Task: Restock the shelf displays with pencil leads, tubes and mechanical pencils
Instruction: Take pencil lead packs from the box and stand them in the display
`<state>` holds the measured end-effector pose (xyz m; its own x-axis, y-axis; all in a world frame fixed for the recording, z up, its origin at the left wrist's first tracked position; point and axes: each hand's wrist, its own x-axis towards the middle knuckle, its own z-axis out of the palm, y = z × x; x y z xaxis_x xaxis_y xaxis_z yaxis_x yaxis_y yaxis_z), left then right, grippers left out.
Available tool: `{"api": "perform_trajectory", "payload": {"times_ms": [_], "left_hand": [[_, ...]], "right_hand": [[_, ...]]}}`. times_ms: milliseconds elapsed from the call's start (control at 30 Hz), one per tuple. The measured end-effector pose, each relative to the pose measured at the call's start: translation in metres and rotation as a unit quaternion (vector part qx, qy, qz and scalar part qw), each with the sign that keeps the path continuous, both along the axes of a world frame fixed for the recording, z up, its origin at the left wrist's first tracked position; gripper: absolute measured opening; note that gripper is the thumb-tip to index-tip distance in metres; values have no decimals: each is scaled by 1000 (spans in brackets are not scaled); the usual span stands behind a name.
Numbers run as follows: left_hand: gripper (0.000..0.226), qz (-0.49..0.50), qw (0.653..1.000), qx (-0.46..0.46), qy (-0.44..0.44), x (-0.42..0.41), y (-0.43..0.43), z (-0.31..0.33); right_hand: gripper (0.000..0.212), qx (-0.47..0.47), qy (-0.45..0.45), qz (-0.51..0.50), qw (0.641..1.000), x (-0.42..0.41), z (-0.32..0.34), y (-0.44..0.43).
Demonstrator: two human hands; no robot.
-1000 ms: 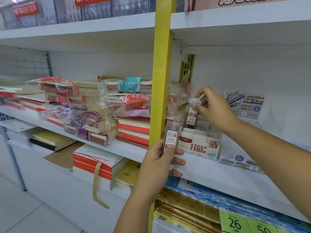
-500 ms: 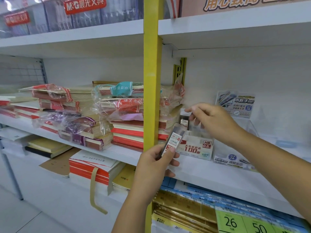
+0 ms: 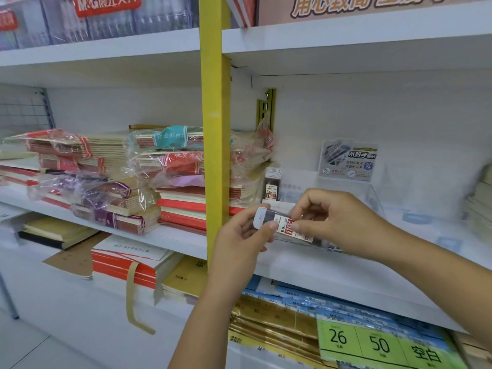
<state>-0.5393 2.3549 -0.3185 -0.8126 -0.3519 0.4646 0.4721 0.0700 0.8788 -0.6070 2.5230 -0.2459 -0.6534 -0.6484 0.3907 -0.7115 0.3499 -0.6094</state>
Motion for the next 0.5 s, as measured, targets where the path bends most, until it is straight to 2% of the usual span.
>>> {"api": "perform_trajectory", "payload": {"times_ms": [100,200,333,400,500], "left_hand": [[35,36,999,-26,13,-8,6,0],[38,118,979,-166,24,-16,11,-5],[49,179,919,-351,5,-29,15,-15],[53,183,899,-397,-10,-34,16,-20],[57,189,881,-434,-15,-41,15,-28]], "right_hand": [[42,6,-3,26,1000,-5,3,1],[70,-89,-5,14,996,-23,15,7],[65,-182,43,-57,981,-53,35,-3],[54,-175,101,-83,976,-65,37,-11],[44,-117,175,-116,971,-78,34,-23]]}}
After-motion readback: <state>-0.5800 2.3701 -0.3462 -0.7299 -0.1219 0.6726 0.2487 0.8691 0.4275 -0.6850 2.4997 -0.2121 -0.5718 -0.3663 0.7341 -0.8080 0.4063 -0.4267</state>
